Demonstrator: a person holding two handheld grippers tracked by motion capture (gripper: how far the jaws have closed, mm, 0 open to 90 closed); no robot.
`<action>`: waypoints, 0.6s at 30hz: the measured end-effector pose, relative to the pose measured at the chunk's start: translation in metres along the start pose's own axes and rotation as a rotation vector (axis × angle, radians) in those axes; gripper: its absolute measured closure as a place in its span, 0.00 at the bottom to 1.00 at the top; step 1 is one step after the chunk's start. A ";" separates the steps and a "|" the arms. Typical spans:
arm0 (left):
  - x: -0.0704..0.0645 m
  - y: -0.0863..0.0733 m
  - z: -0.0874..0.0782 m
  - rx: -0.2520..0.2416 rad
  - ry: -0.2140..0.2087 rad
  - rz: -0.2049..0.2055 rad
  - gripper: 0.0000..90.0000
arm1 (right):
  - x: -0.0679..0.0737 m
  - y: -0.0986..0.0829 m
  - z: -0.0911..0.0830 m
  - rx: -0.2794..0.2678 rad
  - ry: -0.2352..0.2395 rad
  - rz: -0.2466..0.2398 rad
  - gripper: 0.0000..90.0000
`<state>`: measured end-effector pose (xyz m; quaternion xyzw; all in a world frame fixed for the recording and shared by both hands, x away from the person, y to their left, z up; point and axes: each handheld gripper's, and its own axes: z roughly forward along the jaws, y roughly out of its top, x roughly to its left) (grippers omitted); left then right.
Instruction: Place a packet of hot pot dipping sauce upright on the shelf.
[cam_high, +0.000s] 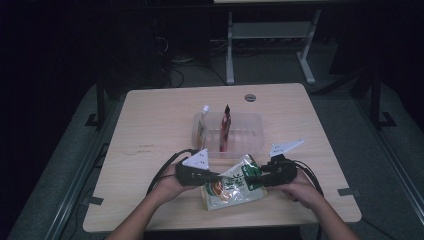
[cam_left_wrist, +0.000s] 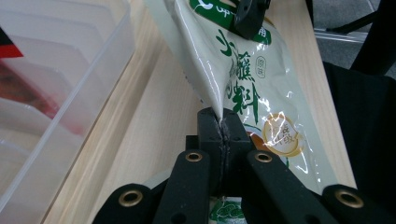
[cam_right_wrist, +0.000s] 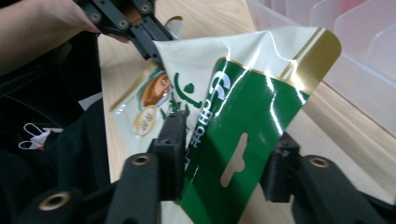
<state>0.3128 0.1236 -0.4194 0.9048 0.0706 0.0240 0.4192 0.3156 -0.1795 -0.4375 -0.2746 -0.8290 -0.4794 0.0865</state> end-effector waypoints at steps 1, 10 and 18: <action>0.001 -0.001 0.000 -0.001 0.001 -0.002 0.99 | 0.000 0.000 0.000 -0.001 0.005 0.001 0.67; 0.003 -0.004 0.001 0.002 0.002 -0.012 0.99 | -0.001 0.001 0.000 -0.002 0.047 0.002 0.89; 0.005 -0.006 0.001 0.012 -0.016 -0.032 0.98 | -0.003 0.001 0.001 0.009 0.076 0.007 0.99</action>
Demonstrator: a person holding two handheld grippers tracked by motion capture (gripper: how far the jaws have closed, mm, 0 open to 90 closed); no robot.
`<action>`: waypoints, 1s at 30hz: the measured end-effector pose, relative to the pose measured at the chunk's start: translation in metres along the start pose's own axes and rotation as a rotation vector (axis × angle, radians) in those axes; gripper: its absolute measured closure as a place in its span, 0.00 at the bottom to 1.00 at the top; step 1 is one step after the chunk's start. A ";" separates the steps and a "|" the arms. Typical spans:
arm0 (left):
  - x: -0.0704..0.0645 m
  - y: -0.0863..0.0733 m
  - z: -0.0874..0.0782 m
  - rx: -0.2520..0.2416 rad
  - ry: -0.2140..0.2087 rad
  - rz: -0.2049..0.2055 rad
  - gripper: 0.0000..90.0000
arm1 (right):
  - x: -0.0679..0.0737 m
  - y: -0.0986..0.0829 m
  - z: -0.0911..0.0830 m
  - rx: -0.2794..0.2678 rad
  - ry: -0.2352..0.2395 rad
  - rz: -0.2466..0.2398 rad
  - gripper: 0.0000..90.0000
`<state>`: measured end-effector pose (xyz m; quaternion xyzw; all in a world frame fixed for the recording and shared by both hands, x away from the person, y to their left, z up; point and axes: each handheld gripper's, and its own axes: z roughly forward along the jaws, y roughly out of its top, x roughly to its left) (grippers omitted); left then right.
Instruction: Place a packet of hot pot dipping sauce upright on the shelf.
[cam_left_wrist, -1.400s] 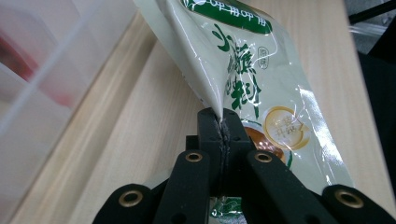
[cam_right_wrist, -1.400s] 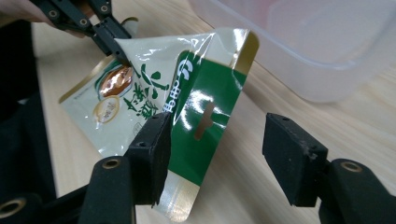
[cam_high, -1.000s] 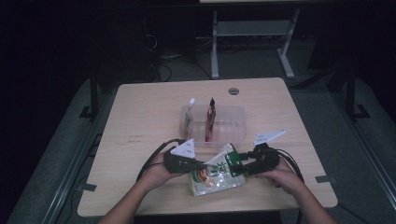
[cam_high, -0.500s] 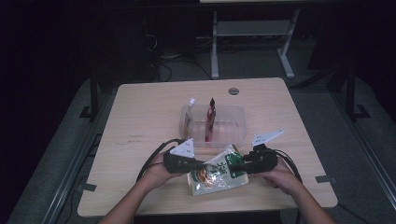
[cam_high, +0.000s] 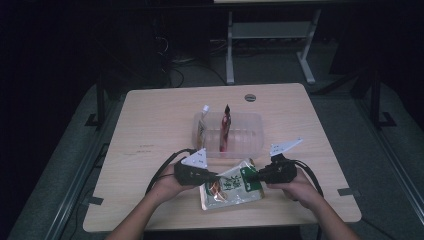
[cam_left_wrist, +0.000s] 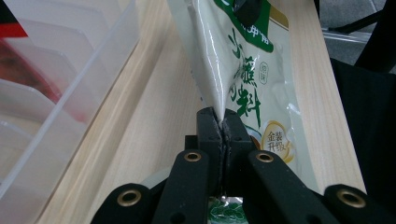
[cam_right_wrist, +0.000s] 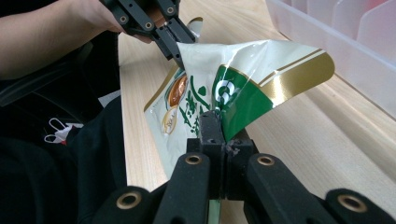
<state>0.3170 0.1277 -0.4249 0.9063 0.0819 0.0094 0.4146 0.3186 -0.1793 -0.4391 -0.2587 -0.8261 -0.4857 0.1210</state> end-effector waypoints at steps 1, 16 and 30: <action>0.000 -0.001 0.001 0.000 0.000 -0.005 0.97 | 0.000 0.000 0.000 0.003 0.001 -0.005 1.00; 0.006 -0.009 -0.027 -0.048 0.006 -0.092 1.00 | 0.006 0.004 -0.003 -0.012 0.015 -0.025 1.00; -0.007 0.015 0.010 -0.024 -0.012 -0.054 1.00 | 0.025 0.023 0.002 -0.090 0.110 -0.077 1.00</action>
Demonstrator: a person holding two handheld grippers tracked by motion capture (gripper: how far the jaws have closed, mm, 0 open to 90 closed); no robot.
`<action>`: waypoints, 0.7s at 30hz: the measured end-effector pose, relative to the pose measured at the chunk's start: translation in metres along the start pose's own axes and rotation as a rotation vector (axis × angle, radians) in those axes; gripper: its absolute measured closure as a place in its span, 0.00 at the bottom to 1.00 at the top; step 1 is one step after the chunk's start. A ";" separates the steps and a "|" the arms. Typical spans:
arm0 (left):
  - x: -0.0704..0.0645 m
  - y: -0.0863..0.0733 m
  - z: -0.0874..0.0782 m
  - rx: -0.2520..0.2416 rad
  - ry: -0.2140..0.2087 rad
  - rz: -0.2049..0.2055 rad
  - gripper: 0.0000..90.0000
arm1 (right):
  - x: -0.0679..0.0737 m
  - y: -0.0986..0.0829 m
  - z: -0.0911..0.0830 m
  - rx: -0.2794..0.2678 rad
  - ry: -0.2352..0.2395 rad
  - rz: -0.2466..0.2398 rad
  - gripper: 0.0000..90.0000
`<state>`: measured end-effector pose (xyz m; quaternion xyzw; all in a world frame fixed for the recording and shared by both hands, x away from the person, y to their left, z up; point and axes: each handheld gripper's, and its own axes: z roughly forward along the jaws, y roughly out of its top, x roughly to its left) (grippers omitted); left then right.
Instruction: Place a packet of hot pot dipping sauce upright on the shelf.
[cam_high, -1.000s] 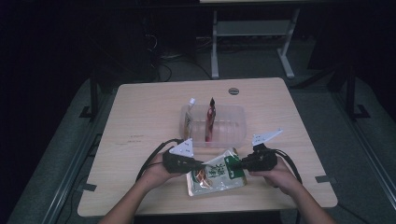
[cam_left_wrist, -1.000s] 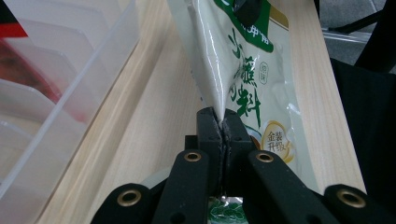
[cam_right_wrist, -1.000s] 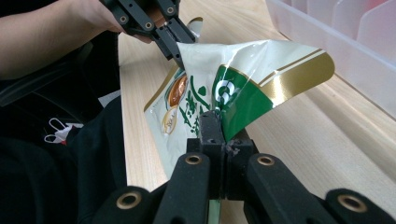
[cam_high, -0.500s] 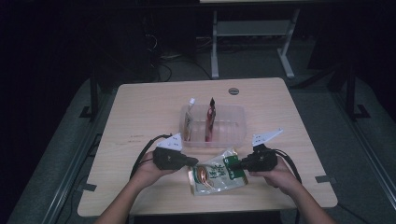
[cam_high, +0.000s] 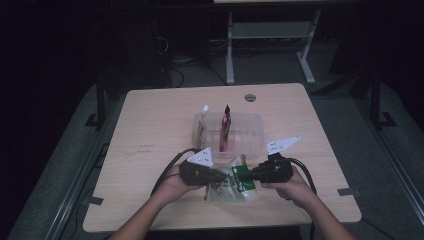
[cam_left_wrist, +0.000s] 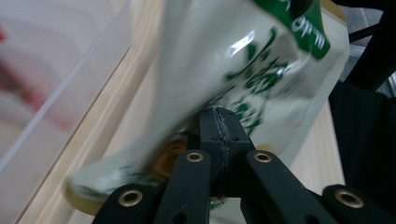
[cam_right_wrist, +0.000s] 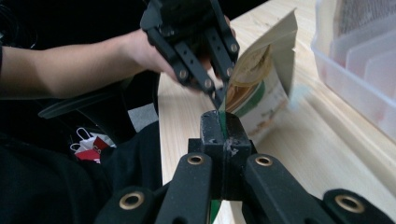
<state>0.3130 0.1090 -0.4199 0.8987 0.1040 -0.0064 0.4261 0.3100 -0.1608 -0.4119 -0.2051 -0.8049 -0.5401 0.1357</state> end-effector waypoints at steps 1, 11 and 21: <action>-0.001 0.002 0.000 -0.004 -0.003 0.008 1.00 | 0.000 0.001 0.001 -0.006 0.002 -0.008 1.00; -0.001 0.009 -0.010 -0.090 -0.024 -0.020 1.00 | 0.009 0.017 0.003 -0.063 0.031 -0.043 1.00; -0.005 0.007 -0.021 -0.093 -0.018 -0.017 0.89 | 0.012 0.019 -0.014 -0.114 0.009 -0.050 1.00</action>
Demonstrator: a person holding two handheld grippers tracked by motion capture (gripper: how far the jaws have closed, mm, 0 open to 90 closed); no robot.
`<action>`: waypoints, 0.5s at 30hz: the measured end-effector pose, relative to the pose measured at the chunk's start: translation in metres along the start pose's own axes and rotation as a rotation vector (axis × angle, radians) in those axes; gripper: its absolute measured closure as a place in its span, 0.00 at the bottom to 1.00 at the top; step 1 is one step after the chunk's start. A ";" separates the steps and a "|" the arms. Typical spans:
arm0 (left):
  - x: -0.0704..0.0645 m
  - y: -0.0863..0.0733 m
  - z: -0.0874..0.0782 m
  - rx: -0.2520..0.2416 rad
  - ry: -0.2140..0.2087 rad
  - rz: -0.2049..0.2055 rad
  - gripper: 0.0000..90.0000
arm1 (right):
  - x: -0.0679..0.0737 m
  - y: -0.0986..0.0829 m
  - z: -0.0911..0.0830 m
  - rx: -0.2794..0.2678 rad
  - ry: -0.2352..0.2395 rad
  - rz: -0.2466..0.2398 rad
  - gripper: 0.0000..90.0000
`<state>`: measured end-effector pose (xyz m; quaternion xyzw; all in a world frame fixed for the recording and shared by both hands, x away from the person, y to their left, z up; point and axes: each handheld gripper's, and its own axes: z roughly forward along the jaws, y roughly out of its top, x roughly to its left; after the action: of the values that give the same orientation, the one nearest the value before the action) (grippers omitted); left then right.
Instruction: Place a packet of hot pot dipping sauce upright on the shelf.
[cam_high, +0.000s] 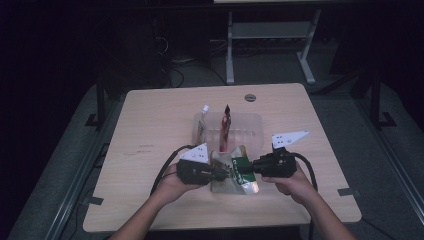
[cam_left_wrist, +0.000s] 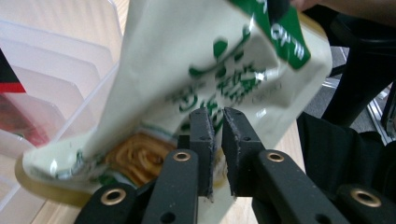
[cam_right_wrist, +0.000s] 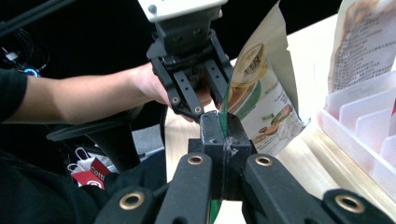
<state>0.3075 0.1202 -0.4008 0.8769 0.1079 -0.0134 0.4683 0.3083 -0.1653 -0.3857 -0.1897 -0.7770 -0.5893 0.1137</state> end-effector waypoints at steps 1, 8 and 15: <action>0.000 -0.001 -0.001 0.007 0.002 0.003 0.89 | 0.000 0.000 -0.001 -0.009 -0.002 -0.003 1.00; 0.001 -0.014 -0.011 0.069 0.002 -0.044 0.75 | 0.003 0.004 -0.018 -0.008 -0.053 -0.035 1.00; 0.002 -0.033 -0.018 0.149 0.000 -0.107 0.62 | 0.004 0.014 -0.042 -0.044 -0.111 -0.038 1.00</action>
<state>0.3016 0.1533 -0.4181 0.9022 0.1535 -0.0463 0.4004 0.3088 -0.2018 -0.3605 -0.2097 -0.7723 -0.5971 0.0553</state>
